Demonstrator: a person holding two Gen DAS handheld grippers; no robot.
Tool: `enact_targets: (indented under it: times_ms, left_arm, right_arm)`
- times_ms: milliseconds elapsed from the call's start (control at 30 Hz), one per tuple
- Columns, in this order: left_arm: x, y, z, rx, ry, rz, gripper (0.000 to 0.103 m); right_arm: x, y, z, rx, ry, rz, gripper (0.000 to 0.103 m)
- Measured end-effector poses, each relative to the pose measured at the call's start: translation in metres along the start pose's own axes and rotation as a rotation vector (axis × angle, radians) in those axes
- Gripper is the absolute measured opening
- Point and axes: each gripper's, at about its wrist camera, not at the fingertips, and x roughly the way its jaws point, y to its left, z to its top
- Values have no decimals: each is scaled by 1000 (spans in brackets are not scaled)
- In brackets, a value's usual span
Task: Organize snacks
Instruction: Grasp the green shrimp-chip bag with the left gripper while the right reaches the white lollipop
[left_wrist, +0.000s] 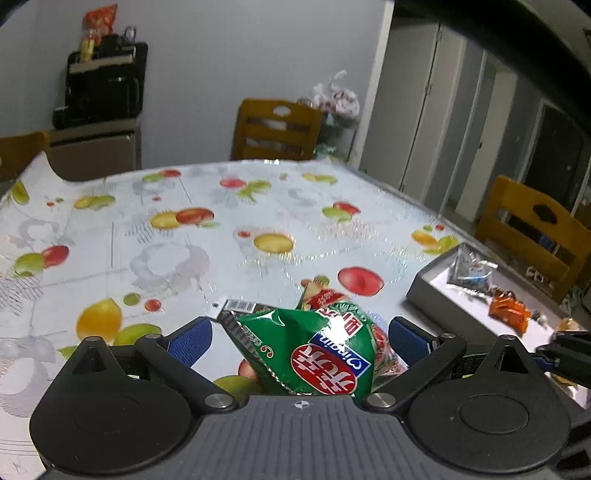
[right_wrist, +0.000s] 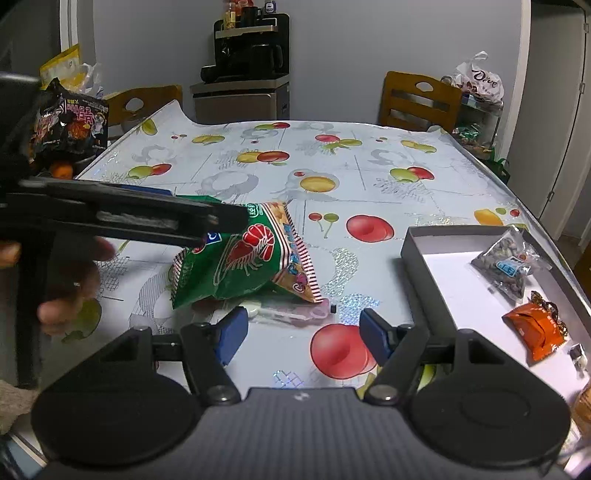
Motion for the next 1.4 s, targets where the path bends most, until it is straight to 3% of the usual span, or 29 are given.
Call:
enact_targets:
  times_ms: [167,233,367,667,967,1067,1133,1400]
  left_arm:
    - [15,-6,-2,12,27,0,101]
    - [16,-9,-2,27,22,14,90]
    - [11,-8,-2,40,18,30,85]
    - [-52,12,-4,47,-81,127,84]
    - [-91,24,-26,2,-44,130,84]
    - [-95,24,-30,-3,-40,137,84]
    - [-97,24,-30,0,-42,138,84]
    - [-95,19,-31,1,-38,120,84]
  right_arm:
    - [2,0,-3,-10,3,5,68]
    - [4,-1,-4,-11,7,4,68]
    - [10,-3,-6,-17,-1,8,68]
    - [34,6,-10,-164,-42,50,68]
    - [73,17,-5,-300,11,117,68]
    - [78,14,-4,-283,5,142,67]
    - [80,10,-2,-247,27,167,46]
    - [59,13,-13,-223,25,173,9]
